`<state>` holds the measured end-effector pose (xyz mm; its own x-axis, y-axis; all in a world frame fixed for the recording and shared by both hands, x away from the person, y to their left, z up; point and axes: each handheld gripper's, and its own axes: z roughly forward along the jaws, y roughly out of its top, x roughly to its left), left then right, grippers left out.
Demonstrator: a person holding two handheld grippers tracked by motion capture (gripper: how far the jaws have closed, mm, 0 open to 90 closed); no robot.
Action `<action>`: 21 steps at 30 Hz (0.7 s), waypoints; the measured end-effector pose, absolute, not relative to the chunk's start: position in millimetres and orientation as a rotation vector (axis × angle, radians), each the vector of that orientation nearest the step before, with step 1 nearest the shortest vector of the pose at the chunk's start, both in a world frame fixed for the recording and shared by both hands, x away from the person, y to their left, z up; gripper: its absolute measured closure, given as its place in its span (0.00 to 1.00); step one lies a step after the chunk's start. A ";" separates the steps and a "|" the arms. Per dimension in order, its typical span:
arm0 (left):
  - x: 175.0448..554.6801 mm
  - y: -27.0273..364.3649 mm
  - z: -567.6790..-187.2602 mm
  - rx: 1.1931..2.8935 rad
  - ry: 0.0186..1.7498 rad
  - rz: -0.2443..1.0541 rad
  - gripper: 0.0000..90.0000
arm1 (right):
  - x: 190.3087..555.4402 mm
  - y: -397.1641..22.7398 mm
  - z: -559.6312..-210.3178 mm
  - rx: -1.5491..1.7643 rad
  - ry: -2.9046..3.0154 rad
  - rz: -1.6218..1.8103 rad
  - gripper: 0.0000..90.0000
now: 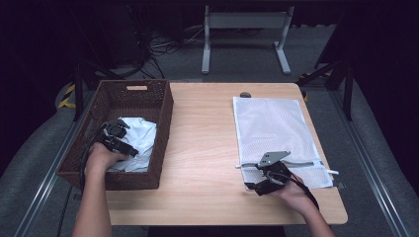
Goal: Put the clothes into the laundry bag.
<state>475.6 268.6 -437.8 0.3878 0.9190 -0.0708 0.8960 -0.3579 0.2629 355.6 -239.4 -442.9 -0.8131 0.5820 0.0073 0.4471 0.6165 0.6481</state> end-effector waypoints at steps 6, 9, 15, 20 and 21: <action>472.2 266.1 -431.0 2.389 1.622 0.113 0.50 | 355.7 -238.5 -442.8 0.845 2.638 0.971 0.23; 471.9 266.2 -429.7 2.393 1.622 0.105 0.64 | 355.9 -238.3 -443.1 0.845 2.640 0.970 0.23; 470.5 264.5 -426.3 2.411 1.615 0.088 0.81 | 356.2 -237.6 -443.6 0.843 2.644 0.968 0.23; 470.2 267.9 -421.7 2.369 1.618 0.069 0.82 | 356.0 -238.6 -442.9 0.849 2.639 0.970 0.23; 469.4 269.7 -418.3 2.340 1.607 0.076 0.82 | 356.0 -238.8 -442.7 0.850 2.638 0.971 0.23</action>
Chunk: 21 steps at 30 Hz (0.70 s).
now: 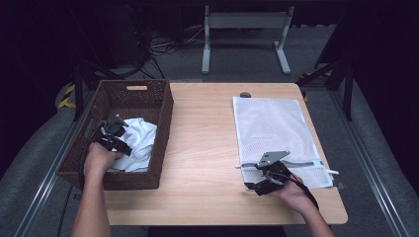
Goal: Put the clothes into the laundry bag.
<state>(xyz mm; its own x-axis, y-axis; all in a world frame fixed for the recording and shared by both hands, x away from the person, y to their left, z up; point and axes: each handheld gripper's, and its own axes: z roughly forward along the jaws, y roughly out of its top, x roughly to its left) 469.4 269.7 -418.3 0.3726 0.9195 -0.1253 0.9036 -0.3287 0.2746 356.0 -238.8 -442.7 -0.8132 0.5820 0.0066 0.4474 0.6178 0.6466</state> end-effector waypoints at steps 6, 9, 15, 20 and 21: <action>465.4 277.1 -406.0 2.228 1.564 0.106 0.82 | 356.7 -240.8 -442.7 0.858 2.634 0.976 0.23; 463.5 280.4 -401.0 2.168 1.550 0.107 0.83 | 356.8 -241.1 -442.6 0.859 2.633 0.979 0.23; 461.8 287.4 -392.9 2.103 1.517 0.083 0.82 | 356.9 -241.1 -442.6 0.863 2.632 0.979 0.23; 468.5 284.6 -400.8 2.168 1.563 0.070 0.73 | 356.9 -240.0 -443.1 0.861 2.636 0.975 0.23; 469.8 284.1 -402.8 2.184 1.562 0.079 0.64 | 356.7 -239.6 -442.8 0.859 2.635 0.977 0.23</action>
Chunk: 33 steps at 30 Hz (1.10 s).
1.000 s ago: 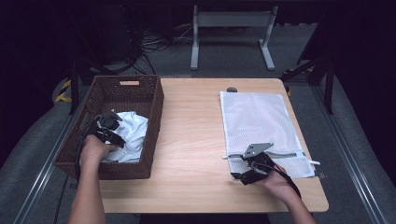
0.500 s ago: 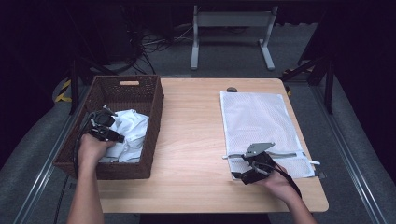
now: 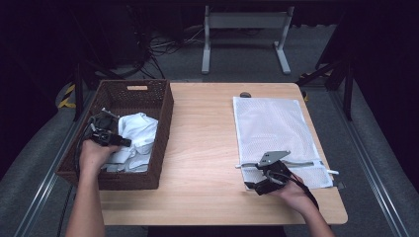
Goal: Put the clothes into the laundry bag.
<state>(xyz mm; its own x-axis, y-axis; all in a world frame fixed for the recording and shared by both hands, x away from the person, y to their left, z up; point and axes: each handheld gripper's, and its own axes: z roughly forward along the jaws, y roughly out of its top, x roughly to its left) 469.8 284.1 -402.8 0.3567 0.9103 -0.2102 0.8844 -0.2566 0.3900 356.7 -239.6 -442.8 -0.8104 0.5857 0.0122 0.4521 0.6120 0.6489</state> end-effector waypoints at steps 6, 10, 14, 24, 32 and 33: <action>473.3 287.7 -402.8 2.197 1.564 0.164 0.23 | 356.9 -240.4 -442.9 0.862 2.635 0.979 0.23; 481.7 290.3 -414.1 2.226 1.645 0.108 0.04 | 356.7 -240.2 -442.9 0.861 2.636 0.978 0.23; 485.7 287.4 -425.4 2.270 1.683 0.053 0.01 | 357.1 -239.5 -443.1 0.856 2.639 0.979 0.23; 483.8 276.3 -438.6 2.386 1.642 -0.011 0.11 | 357.4 -239.7 -444.0 0.858 2.643 0.972 0.23; 479.7 271.5 -431.6 2.397 1.576 -0.038 0.50 | 357.4 -240.3 -443.9 0.861 2.641 0.971 0.23; 479.5 271.4 -431.3 2.398 1.573 -0.041 0.53 | 357.4 -240.4 -443.9 0.861 2.641 0.971 0.23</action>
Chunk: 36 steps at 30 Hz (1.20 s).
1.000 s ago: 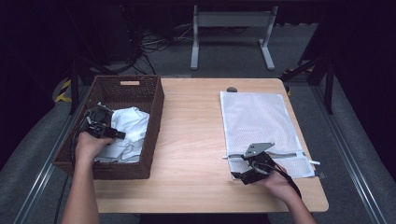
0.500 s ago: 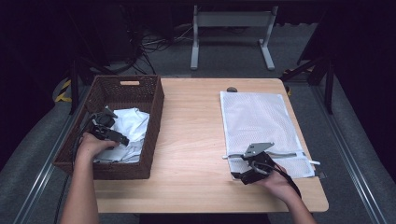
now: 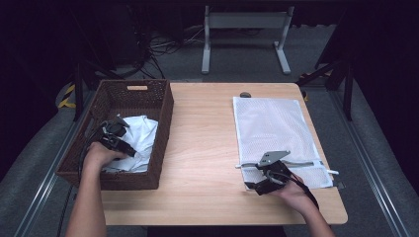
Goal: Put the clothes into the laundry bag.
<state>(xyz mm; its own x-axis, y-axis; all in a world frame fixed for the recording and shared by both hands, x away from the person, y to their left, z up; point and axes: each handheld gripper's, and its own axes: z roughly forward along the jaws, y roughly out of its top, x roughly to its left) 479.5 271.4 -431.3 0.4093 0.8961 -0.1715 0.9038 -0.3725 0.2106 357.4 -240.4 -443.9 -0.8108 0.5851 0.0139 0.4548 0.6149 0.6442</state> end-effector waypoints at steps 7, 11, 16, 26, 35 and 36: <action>480.0 274.3 -428.4 2.382 1.559 -0.089 0.74 | 357.7 -240.9 -444.2 0.862 2.642 0.969 0.24; 480.3 277.8 -425.0 2.354 1.569 -0.094 0.82 | 357.9 -241.3 -444.2 0.863 2.642 0.970 0.24; 479.3 287.9 -413.1 2.238 1.580 -0.055 0.82 | 358.2 -243.5 -444.1 0.871 2.637 0.975 0.24; 469.2 303.9 -379.3 2.087 1.530 0.004 0.82 | 358.6 -244.3 -444.2 0.875 2.635 0.979 0.24; 455.0 313.4 -347.5 2.014 1.454 0.077 0.82 | 358.9 -244.2 -444.4 0.877 2.635 0.977 0.23; 453.0 313.2 -342.2 2.009 1.441 0.090 0.82 | 358.9 -244.2 -444.4 0.877 2.635 0.977 0.23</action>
